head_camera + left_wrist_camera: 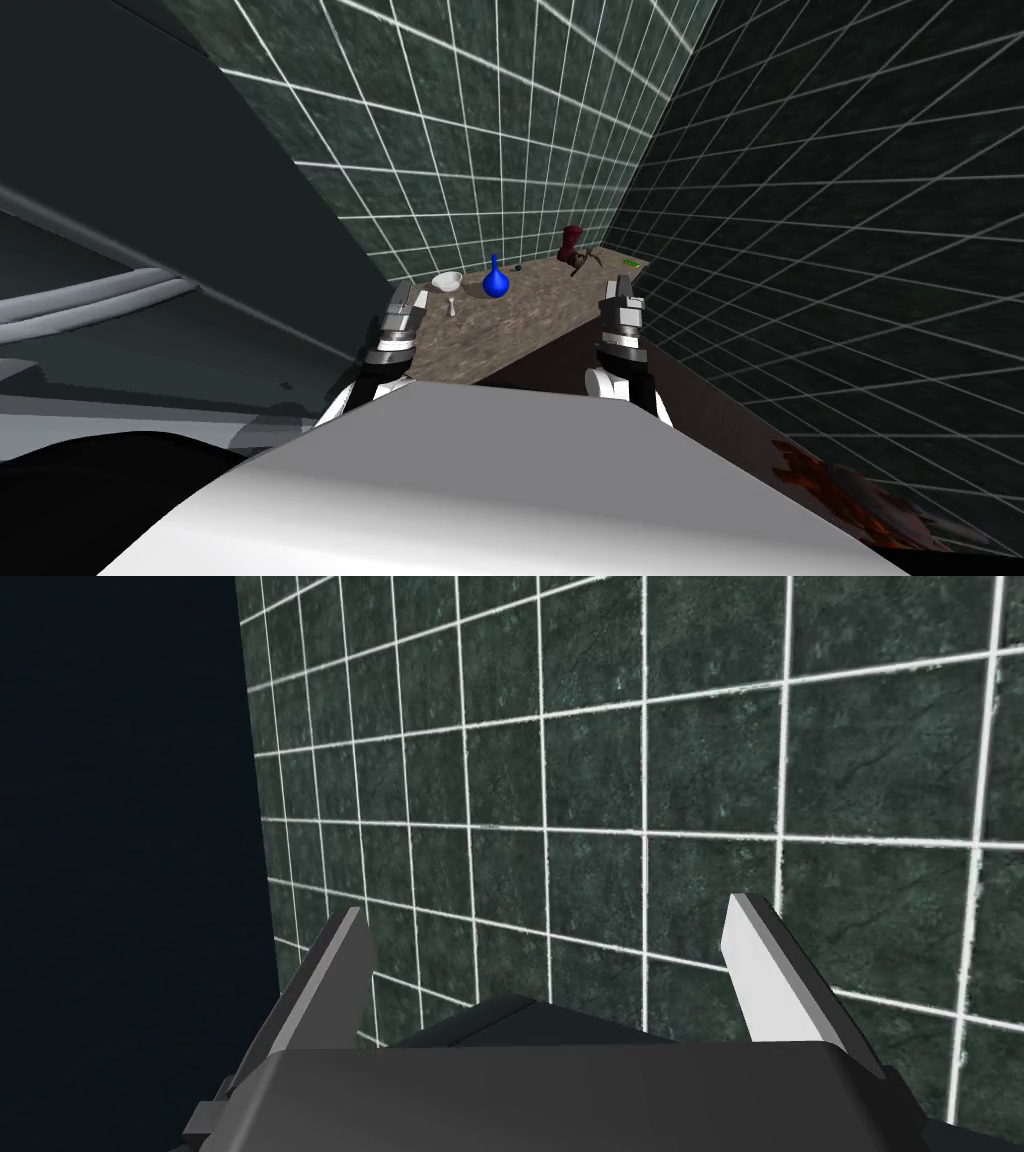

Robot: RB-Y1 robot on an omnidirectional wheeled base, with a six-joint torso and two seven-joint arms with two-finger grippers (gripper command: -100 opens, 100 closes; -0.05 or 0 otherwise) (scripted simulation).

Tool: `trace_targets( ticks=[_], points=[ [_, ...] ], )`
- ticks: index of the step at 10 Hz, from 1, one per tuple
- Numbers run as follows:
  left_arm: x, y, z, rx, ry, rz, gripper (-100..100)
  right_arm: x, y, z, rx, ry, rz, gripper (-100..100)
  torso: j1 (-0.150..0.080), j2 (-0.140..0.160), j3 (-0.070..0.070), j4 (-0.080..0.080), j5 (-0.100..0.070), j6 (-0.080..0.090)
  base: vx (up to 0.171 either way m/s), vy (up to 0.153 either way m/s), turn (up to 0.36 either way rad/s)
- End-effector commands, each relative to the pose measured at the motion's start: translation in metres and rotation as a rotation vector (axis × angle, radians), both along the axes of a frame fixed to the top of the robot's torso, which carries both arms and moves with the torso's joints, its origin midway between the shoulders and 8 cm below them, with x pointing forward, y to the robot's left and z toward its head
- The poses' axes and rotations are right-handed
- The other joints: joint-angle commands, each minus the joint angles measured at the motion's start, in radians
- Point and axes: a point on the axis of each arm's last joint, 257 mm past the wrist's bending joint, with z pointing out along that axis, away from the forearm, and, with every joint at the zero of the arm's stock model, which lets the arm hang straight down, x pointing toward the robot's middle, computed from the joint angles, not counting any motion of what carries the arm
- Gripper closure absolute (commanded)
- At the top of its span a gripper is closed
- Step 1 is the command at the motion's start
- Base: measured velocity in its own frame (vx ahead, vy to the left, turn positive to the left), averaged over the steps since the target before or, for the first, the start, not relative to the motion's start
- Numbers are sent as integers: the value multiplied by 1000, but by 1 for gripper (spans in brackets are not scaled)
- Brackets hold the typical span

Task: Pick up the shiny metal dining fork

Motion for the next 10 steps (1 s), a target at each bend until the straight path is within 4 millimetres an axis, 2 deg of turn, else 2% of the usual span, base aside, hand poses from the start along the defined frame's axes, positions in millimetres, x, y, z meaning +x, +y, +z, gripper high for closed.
trace_targets(
  ticks=[1, 4, 7, 8, 10],
  points=[
    [-1, 11, -25, 61, 81, 11, -100, 0, 0, 0, 0, 0, 0, 0, 0, 0, 0, 0, 0, 0, -4, -65, -196],
    [-9, 40, -76, 178, 250, 37, -100, 0, 0, 0, 0, 0, 0, 0, -1, 0, 0, 0, 0, 0, 4, -67, -231],
    [-27, 78, -127, 293, 433, 68, -100, 0, 0, 0, 0, 0, 0, 0, -1, -1, -1, 0, 0, 0, 23, -57, -245],
    [-27, 78, -127, 293, 433, 68, -100, 0, 0, 0, 0, 0, 0, 0, 0, -2, -1, 0, 0, 0, 15, -34, -76],
    [-43, 107, -158, 364, 553, 91, -100, 0, 0, 0, 0, 0, 0, 0, 1, -1, -1, 0, 0, 0, 27, -37, -210]
  ],
)
